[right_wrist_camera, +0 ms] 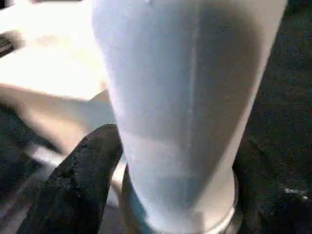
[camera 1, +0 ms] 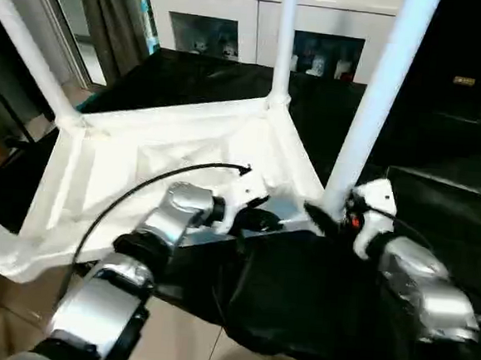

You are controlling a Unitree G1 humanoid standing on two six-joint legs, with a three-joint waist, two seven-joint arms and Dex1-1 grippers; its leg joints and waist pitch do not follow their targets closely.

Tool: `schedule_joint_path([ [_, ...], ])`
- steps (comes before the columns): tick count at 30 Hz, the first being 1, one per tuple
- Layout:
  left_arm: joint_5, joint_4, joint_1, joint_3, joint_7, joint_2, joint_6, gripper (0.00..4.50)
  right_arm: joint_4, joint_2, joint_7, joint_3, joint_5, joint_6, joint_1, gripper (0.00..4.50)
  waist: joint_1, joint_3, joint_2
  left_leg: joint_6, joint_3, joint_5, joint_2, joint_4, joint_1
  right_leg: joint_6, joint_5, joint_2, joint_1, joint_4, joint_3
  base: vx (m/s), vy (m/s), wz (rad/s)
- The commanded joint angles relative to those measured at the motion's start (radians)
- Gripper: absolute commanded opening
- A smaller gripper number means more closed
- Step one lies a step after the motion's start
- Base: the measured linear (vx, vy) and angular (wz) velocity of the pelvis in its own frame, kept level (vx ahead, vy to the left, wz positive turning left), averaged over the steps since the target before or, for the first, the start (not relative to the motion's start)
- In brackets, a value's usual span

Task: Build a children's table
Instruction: Rotate leg to tighten

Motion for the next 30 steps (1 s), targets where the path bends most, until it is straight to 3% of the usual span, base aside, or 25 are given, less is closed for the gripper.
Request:
schedule_joint_path([
  [1,-0.041,-0.031,0.008,-0.026,-0.054,-0.032,-0.031,0.00,-0.027,0.017,0.118,0.120,0.032,0.037,0.022,3.48,0.005,-0.054,-0.027,0.131,-0.012,-0.162,0.028,-0.059,0.005,-0.237,-0.110,-0.019,0.046,-0.061,0.013,0.053,-0.007,-0.01],
  [2,-0.044,-0.046,0.018,-0.039,-0.135,0.002,-0.036,0.00,-0.064,-0.053,0.214,0.123,0.056,0.050,0.043,3.48,0.010,-0.057,-0.027,0.152,-0.010,-0.128,0.030,-0.054,0.008,-0.263,-0.039,-0.016,0.046,-0.054,0.011,0.053,-0.007,-0.01],
  [4,-0.047,-0.058,0.024,-0.049,-0.208,0.032,-0.033,0.00,-0.085,-0.108,0.291,0.120,0.071,0.055,0.057,3.48,0.015,-0.060,-0.027,0.175,-0.009,-0.101,0.030,-0.048,0.007,-0.278,0.019,-0.016,0.049,-0.046,0.012,0.051,0.001,0.00],
  [6,-0.049,-0.069,0.030,-0.055,-0.265,0.055,-0.025,0.00,-0.088,-0.135,0.318,0.112,0.070,0.049,0.062,3.48,0.024,-0.065,-0.023,0.207,-0.007,-0.057,0.032,-0.039,0.011,-0.301,0.111,-0.015,0.046,-0.036,0.012,0.025,0.001,0.00],
  [9,-0.046,-0.081,0.037,-0.060,-0.304,0.074,-0.019,0.00,-0.087,-0.156,0.340,0.103,0.071,0.044,0.067,3.48,0.030,-0.067,-0.024,0.225,-0.007,-0.022,0.031,-0.035,0.009,-0.314,0.153,-0.016,0.046,-0.029,0.010,0.000,0.000,0.00],
  [12,-0.050,-0.082,0.038,-0.051,-0.309,0.086,-0.022,0.00,-0.095,-0.173,0.363,0.094,0.087,0.050,0.073,3.32,0.036,-0.062,-0.024,0.207,-0.007,-0.065,0.035,-0.040,0.012,-0.314,0.067,-0.017,0.045,-0.036,0.010,0.000,0.000,0.00],
  [16,-0.059,-0.090,0.040,-0.052,-0.318,0.093,-0.019,0.00,-0.113,-0.176,0.388,0.092,0.113,0.063,0.077,2.96,0.036,-0.058,-0.025,0.156,-0.008,-0.140,0.037,-0.050,0.013,-0.301,-0.048,-0.018,0.045,-0.045,0.013,0.000,0.000,0.00],
  [19,-0.059,-0.092,0.042,-0.049,-0.311,0.093,-0.021,0.00,-0.121,-0.171,0.396,0.098,0.117,0.070,0.084,2.71,0.035,-0.060,-0.027,0.146,-0.008,-0.142,0.036,-0.050,0.014,-0.297,-0.047,-0.017,0.046,-0.044,0.014,0.000,0.000,0.00],
  [24,-0.053,-0.089,0.042,-0.038,-0.276,0.087,-0.022,0.00,-0.126,-0.160,0.378,0.101,0.121,0.077,0.097,2.60,0.038,-0.066,-0.027,0.171,-0.007,-0.086,0.033,-0.041,0.011,-0.305,0.036,-0.018,0.047,-0.035,0.013,0.000,0.000,0.00],
  [27,-0.044,-0.068,0.031,-0.023,-0.200,0.069,-0.020,0.00,-0.114,-0.129,0.306,0.097,0.100,0.081,0.105,2.59,0.040,-0.065,-0.028,0.174,-0.007,-0.083,0.033,-0.041,0.011,-0.302,0.027,-0.018,0.046,-0.036,0.013,0.000,0.000,0.00],
  [29,-0.032,-0.032,0.006,-0.001,-0.061,0.021,-0.018,0.00,-0.035,-0.047,0.102,0.080,0.020,0.060,0.092,2.59,0.035,-0.059,-0.029,0.143,-0.007,-0.137,0.032,-0.046,0.011,-0.291,-0.059,-0.017,0.042,-0.045,0.012,0.000,0.000,0.00],
  [30,-0.032,-0.032,0.006,-0.001,-0.061,0.021,-0.018,0.00,-0.035,-0.047,0.102,0.080,0.020,0.060,0.092,2.58,0.029,-0.053,-0.025,0.111,-0.008,-0.199,0.032,-0.055,0.014,-0.276,-0.149,-0.017,0.037,-0.055,0.012,0.000,0.000,0.00],
])
